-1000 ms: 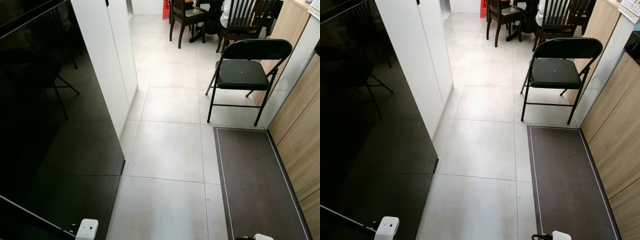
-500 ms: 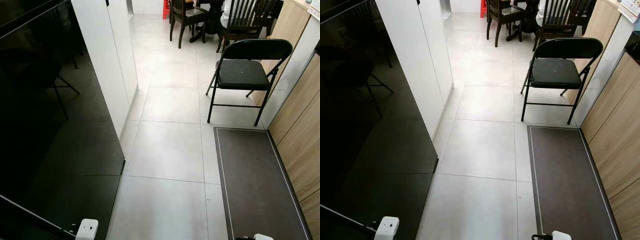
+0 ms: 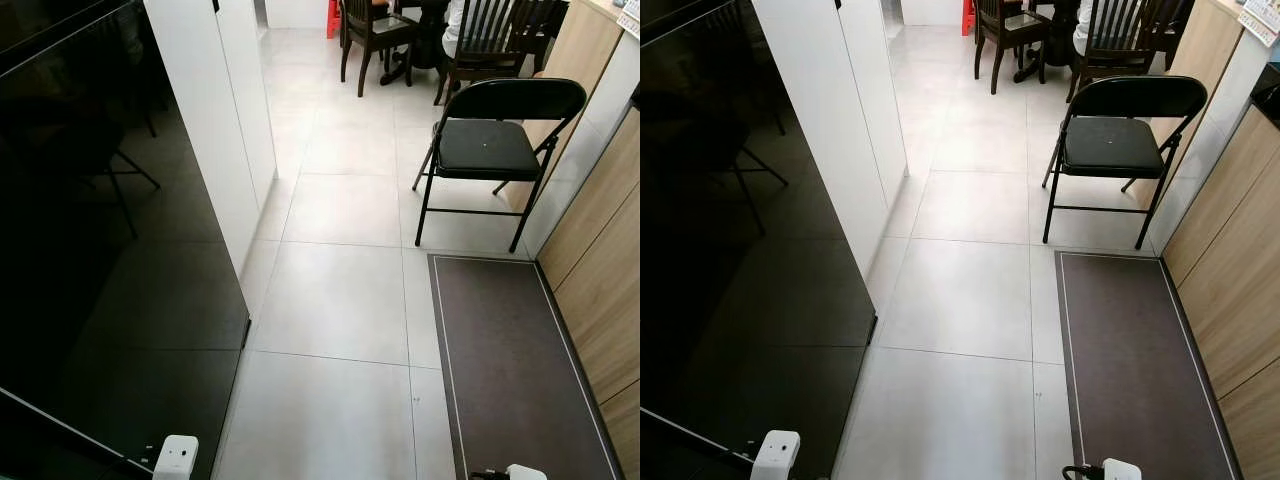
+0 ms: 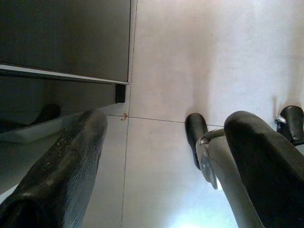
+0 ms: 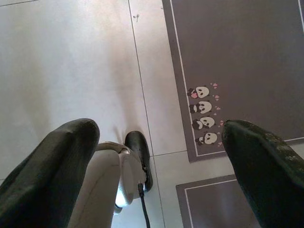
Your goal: Restocking fridge
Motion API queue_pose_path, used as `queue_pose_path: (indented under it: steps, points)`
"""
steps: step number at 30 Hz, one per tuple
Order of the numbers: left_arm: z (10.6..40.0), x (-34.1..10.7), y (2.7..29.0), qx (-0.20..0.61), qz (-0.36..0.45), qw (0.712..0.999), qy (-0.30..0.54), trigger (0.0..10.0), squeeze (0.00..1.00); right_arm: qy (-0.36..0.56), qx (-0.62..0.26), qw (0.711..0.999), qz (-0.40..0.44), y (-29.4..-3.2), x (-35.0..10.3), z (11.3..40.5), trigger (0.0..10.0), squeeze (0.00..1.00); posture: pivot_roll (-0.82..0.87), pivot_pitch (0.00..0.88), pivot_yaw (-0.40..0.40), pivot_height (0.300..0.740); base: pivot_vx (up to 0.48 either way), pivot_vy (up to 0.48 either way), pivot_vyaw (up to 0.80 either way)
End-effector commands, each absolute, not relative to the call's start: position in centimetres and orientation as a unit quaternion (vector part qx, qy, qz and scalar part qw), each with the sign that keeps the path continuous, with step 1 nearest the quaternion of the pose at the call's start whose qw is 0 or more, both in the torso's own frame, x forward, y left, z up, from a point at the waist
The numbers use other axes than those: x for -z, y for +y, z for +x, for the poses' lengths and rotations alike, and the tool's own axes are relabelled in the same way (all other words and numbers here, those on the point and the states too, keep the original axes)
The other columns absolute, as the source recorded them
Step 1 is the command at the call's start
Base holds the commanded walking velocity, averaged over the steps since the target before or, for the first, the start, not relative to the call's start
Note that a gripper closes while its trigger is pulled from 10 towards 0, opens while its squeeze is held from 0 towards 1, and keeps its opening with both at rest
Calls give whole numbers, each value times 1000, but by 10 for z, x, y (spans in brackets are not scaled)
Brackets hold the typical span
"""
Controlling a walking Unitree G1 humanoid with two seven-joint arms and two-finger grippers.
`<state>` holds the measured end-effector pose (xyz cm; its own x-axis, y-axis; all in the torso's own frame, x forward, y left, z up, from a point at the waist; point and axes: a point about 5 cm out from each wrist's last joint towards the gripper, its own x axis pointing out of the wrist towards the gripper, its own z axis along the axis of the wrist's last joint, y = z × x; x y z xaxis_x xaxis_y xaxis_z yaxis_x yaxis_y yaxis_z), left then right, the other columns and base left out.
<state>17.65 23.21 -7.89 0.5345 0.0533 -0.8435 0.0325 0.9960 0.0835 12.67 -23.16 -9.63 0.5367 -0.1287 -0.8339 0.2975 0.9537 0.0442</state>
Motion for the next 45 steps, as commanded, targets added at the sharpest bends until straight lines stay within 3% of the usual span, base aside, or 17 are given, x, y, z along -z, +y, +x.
queue_pose_path:
  steps: [1, 45]
  points:
    - [176, 79, 232, -9, 37, 873, 486, 10000, 0, 471, 123, 868, 96, -231, 97, 124, 10000, 0, -77, 0, 50, 740, 0, 0, 0]
    - [176, 80, 231, -4, 38, 873, 486, 10000, 0, 472, 119, 868, 99, -231, 98, 123, 10000, 0, -75, 0, 50, 740, 0, 0, 0]
